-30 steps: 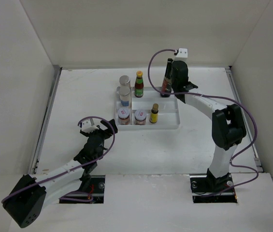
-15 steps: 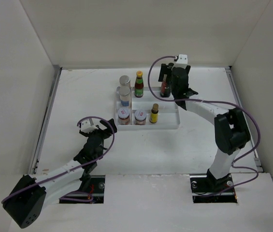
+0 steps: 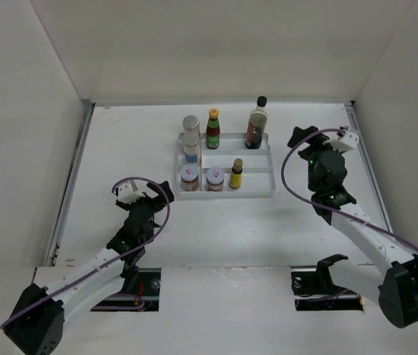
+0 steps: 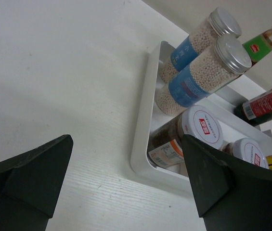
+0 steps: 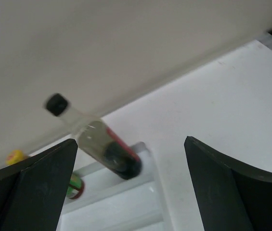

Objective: Organize the condiment bottles

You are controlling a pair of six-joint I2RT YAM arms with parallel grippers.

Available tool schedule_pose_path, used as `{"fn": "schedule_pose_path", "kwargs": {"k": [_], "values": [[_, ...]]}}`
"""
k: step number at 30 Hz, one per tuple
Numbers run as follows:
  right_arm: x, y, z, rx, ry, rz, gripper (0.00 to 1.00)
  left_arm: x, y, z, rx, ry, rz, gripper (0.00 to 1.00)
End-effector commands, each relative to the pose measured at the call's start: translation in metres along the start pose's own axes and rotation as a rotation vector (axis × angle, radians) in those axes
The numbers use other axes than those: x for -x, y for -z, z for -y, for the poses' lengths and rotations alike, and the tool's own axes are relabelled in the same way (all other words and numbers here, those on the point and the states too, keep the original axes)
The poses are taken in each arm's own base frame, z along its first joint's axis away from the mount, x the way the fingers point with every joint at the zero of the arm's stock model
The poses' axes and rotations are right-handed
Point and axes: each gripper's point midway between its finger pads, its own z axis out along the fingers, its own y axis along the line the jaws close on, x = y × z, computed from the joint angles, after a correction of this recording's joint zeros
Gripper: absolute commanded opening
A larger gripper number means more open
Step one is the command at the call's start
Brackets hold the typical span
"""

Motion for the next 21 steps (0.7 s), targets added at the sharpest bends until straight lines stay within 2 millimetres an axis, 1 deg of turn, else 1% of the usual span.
{"fn": "schedule_pose_path", "kwargs": {"k": [1, 3, 5, 7, 9, 10, 11, 17, 19, 21], "values": [[-0.031, 0.013, 0.049, -0.110, -0.156, -0.043, 1.00, 0.018, -0.001, 0.024, -0.050, 0.055, -0.028, 1.00], [-0.045, 0.020, 0.072, -0.144, -0.193, -0.063, 1.00, 0.019, -0.002, 0.020, -0.001, 0.037, -0.069, 1.00], [-0.052, 0.023, 0.088, -0.181, -0.240, -0.067, 1.00, 0.022, -0.006, 0.009, 0.082, 0.020, -0.094, 1.00], [-0.059, 0.021, 0.093, -0.195, -0.266, -0.083, 1.00, 0.026, -0.008, 0.002, 0.141, 0.011, -0.116, 1.00], [-0.067, 0.019, 0.096, -0.204, -0.261, -0.103, 1.00, 0.029, -0.009, 0.001, 0.171, -0.002, -0.138, 1.00], [-0.078, 0.016, 0.102, -0.228, -0.261, -0.124, 1.00, 0.034, -0.008, 0.006, 0.179, -0.005, -0.153, 1.00], [-0.080, 0.015, 0.102, -0.228, -0.261, -0.126, 1.00, 0.035, -0.008, 0.007, 0.176, -0.002, -0.152, 1.00], [-0.113, 0.005, 0.097, -0.218, -0.289, -0.232, 1.00, 0.046, -0.003, 0.036, 0.090, 0.022, -0.148, 1.00], [-0.120, 0.003, 0.095, -0.212, -0.294, -0.263, 1.00, 0.044, -0.004, 0.039, 0.107, -0.015, -0.175, 1.00], [-0.124, 0.002, 0.095, -0.209, -0.301, -0.277, 1.00, 0.044, -0.005, 0.041, 0.117, -0.029, -0.180, 1.00]]}}
